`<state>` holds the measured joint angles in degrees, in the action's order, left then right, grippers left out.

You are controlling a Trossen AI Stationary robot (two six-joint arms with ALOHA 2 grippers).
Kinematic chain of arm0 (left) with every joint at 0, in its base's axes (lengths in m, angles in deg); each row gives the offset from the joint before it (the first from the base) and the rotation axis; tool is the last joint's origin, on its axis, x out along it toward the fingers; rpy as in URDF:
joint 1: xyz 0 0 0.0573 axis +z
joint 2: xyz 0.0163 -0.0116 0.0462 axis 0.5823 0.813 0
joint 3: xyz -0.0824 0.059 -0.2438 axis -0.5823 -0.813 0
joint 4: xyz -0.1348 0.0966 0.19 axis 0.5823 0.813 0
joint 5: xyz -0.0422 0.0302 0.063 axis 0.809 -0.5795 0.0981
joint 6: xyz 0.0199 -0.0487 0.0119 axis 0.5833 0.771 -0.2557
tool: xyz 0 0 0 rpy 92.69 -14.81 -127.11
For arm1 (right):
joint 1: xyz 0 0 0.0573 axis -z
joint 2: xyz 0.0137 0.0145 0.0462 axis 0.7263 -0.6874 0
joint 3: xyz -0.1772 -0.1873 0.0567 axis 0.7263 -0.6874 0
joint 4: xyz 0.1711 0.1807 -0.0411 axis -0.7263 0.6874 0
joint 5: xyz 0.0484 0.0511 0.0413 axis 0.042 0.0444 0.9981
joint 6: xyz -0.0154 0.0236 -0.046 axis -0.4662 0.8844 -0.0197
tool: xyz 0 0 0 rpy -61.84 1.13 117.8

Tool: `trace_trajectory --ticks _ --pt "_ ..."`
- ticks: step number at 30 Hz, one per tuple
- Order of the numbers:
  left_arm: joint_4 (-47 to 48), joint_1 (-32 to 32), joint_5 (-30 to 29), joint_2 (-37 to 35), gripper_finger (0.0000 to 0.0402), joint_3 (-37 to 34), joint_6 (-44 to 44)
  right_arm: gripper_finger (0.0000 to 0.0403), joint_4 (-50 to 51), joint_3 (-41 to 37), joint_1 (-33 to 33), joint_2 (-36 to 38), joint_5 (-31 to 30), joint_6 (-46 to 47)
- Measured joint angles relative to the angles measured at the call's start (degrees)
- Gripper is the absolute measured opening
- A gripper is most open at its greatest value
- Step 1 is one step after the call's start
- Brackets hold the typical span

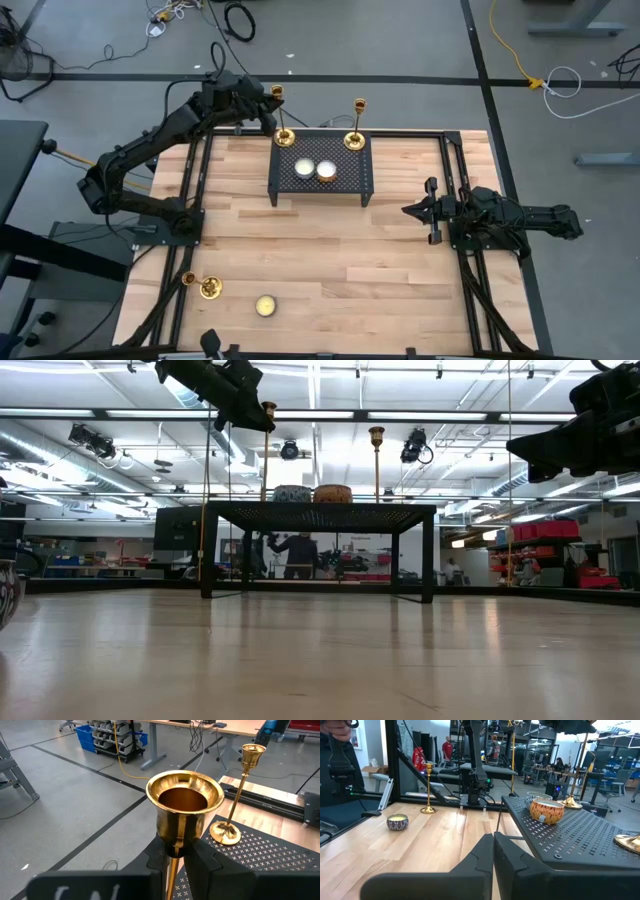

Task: Pick & Place candle stick holders
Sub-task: Put the top gold candle holder on the shelf

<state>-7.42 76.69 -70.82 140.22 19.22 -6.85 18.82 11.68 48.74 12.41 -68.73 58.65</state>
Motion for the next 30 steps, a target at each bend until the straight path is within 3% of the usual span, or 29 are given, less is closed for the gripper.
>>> trace_trajectory --ticks 14,25,30 --pt "0.1 0.0 0.0 0.0 0.0066 0.0 0.0 0.0013 0.0 0.0 0.0 0.0 0.0 0.0" --pt "0.0 0.0 0.2 0.0 0.0054 0.0 0.0 0.0013 0.0 0.0 0.0 0.0 0.0 0.0" --pt "-4.7 0.0 3.5 0.1 0.0054 0.0 1.8 0.0013 0.0 0.0 0.0 0.0 0.0 0.0"
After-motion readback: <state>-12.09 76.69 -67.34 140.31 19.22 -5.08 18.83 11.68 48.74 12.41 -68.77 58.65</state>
